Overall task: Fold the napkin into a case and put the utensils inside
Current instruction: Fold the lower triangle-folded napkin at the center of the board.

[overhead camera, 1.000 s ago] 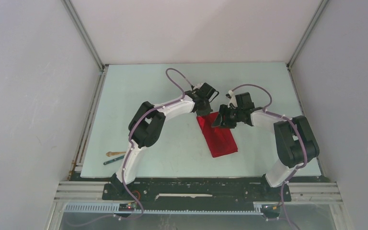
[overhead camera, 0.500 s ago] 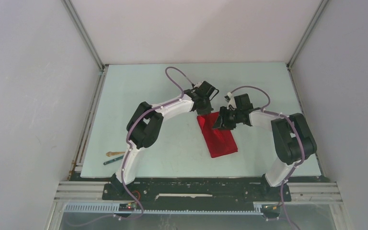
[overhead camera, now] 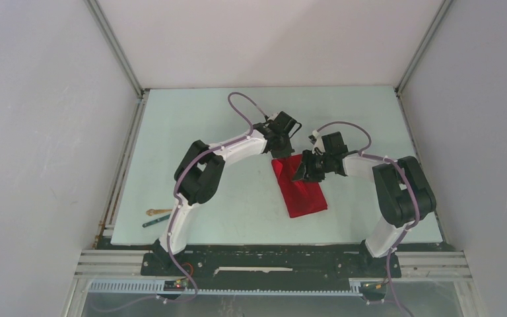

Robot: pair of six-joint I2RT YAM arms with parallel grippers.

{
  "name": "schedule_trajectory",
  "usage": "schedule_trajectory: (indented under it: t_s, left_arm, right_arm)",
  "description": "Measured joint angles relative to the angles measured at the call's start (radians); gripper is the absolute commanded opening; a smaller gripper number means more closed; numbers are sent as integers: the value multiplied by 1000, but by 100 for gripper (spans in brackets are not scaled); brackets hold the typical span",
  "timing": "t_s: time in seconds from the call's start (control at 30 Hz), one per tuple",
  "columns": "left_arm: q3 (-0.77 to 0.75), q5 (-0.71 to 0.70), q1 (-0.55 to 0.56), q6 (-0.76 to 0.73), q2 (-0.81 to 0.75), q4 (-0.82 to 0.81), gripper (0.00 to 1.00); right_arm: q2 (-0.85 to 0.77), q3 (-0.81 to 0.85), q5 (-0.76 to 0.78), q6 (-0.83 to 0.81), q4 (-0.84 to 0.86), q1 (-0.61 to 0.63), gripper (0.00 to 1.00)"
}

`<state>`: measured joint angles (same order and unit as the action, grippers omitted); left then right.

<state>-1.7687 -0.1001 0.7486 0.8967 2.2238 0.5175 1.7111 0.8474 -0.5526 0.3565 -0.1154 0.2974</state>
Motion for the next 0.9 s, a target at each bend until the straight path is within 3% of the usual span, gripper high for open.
schedule_trajectory:
  t_s: [0.13, 0.2, 0.23, 0.27, 0.33, 0.37, 0.53, 0.57, 0.7, 0.9]
  left_arm:
    - [0, 3, -1, 0, 0, 0, 1]
    - [0, 3, -2, 0, 0, 0, 6]
    - [0, 5, -2, 0, 0, 0, 11]
    - [0, 8, -3, -1, -1, 0, 21]
    - [11, 20, -6, -8, -11, -1, 43]
    - [26, 29, -8, -10, -23, -8, 49]
    - [152, 75, -30, -35, -140, -44, 62]
    - [175, 87, -36, -37, -169, -51, 72]
    - [272, 165, -66, -47, -285, -118, 71]
    - [372, 269, -97, -40, -356, -242, 48]
  right_arm:
    - [0, -9, 5, 0, -1, 0, 33]
    - [0, -10, 10, 0, -3, 0, 15]
    - [0, -10, 11, 2, -3, 0, 4]
    - [0, -10, 11, -3, -3, 0, 0]
    - [0, -11, 6, 3, -1, 0, 0]
    - [0, -14, 1, 6, 2, 0, 0]
    - [0, -32, -49, 31, 31, -3, 0]
    - [0, -41, -63, 42, 45, -8, 0]
    - [5, -66, -107, 71, 84, -22, 0]
    - [19, -69, -148, 81, 123, -36, 0]
